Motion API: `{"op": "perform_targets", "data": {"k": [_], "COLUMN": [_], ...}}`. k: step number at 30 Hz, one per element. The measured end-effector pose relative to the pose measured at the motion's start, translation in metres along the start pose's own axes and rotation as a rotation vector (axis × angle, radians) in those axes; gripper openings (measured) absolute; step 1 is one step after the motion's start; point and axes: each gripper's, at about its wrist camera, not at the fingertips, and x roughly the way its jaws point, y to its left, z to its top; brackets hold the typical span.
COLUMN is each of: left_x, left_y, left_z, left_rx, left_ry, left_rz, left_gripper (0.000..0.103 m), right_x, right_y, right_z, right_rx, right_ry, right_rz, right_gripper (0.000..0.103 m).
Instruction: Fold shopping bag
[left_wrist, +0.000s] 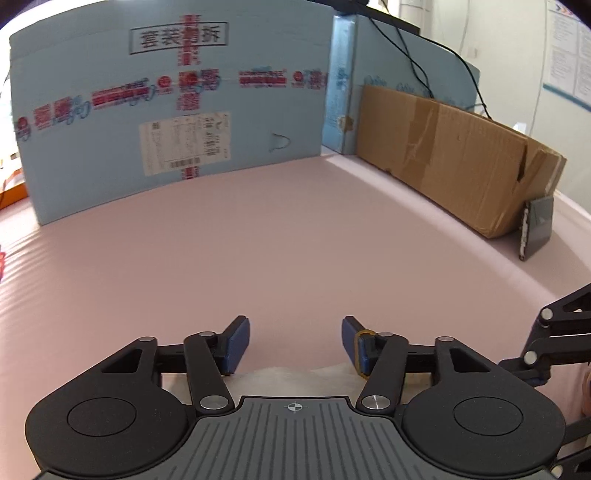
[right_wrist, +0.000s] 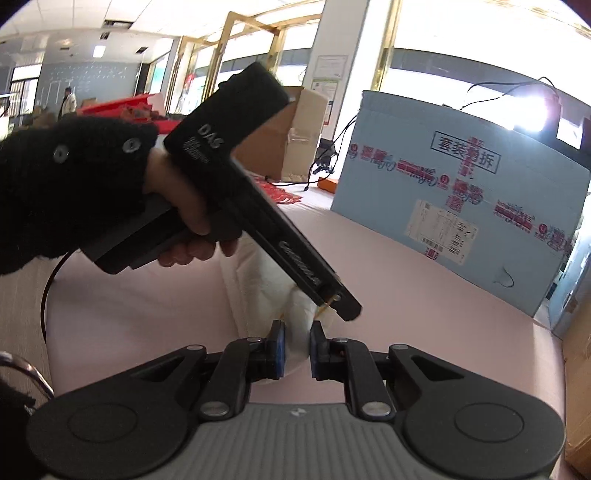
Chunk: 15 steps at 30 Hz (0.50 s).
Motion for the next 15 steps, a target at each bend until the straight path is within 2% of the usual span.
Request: {"op": "perform_targets", "data": {"k": [2,4,6,9,11,13,15], "left_x": [-0.005,-0.009,-0.010,-0.009,-0.007,-0.006,-0.004], "left_y": [0.001,-0.007,-0.008,-0.001,0.001,0.002,0.002], "left_z": [-0.002,-0.004,-0.003,-0.004,-0.004,-0.003,-0.002], "left_rx": [-0.001,0.041,0.038,0.002,-0.011,-0.015,-0.019], "left_ry": [-0.008,-0.027,-0.026,-0.008,0.001,0.002,0.003], "left_rz": [-0.024,-0.114,-0.151,-0.197,-0.215,-0.230,-0.245], "left_gripper": [0.067,0.067,0.067,0.058,0.056,0.055,0.055], "right_x": [-0.005,-0.006,-0.007,-0.008,-0.009,-0.005,0.002], "right_y": [-0.001,0.008,0.009,0.007,0.003,-0.001,-0.008], "right_z": [0.000,0.001,0.001,0.002,0.001,0.000,0.000], "right_rx": [0.012,-0.052,-0.060,-0.052,-0.022,0.006,0.047], "right_ry": [-0.019,-0.018,-0.013,-0.004,0.008,0.033,0.066], "right_rz": [0.000,-0.012,-0.020,-0.033,-0.048,-0.062,-0.059], "right_gripper": [0.014,0.014,0.014,0.017,0.026,0.040,0.048]}}
